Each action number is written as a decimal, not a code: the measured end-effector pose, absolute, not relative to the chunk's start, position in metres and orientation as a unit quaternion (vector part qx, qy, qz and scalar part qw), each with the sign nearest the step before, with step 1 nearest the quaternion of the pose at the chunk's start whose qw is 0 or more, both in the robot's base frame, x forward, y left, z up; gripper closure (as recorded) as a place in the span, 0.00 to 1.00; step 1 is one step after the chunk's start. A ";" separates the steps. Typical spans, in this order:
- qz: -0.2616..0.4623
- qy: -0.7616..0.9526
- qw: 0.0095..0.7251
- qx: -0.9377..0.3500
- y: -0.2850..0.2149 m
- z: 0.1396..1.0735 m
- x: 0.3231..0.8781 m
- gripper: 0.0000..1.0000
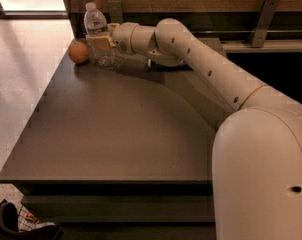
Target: Move water bottle near orange
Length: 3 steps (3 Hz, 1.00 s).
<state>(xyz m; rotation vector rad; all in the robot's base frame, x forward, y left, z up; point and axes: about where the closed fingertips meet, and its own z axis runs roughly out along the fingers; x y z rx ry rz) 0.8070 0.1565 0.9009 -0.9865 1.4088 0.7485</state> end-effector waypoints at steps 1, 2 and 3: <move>0.322 0.606 0.591 -0.424 0.157 0.902 0.807 0.36; 0.322 0.606 0.591 -0.424 0.157 0.902 0.807 0.14; 0.323 0.605 0.591 -0.425 0.160 0.902 0.806 0.00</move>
Offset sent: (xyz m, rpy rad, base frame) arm 0.0000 0.0000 0.0013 0.0000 0.0000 0.0000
